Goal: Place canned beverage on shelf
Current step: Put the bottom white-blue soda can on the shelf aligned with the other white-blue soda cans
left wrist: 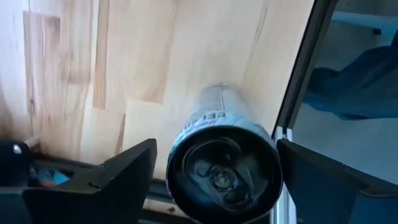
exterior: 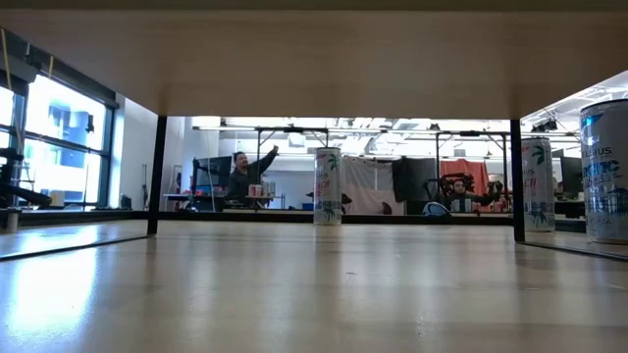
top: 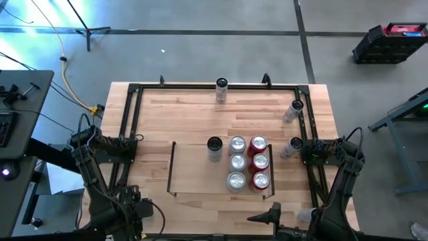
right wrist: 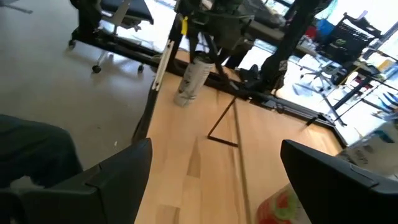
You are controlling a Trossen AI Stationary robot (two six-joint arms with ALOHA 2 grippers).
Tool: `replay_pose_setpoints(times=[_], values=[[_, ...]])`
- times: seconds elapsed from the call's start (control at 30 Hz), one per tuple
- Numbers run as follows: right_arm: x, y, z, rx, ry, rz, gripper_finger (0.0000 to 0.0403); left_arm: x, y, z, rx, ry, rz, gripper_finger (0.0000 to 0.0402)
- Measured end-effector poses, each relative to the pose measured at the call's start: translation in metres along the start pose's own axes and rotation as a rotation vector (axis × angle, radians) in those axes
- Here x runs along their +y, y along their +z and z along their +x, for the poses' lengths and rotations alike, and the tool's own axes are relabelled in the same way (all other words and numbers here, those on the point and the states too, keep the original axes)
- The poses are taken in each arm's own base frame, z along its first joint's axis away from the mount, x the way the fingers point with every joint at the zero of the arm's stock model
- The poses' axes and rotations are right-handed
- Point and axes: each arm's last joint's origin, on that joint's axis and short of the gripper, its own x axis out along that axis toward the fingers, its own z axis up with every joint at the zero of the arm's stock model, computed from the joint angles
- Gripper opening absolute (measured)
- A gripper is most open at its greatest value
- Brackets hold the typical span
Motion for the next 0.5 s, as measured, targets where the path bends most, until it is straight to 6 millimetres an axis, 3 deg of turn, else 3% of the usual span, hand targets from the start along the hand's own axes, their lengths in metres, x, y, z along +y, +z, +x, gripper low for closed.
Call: replay_pose_setpoints(times=[0.27, 0.5], values=[[0.0015, -0.001, 0.0007, 0.008, 0.017, 0.011, 0.0341, -0.0042, -0.0013, 0.0052, 0.049, -0.002, 0.004, 0.0321], [0.0012, -0.0012, 0.001, 0.008, 0.009, 0.013, 0.0341, -0.0048, 0.0001, 0.0053, 0.054, -0.011, -0.163, 0.0321]])
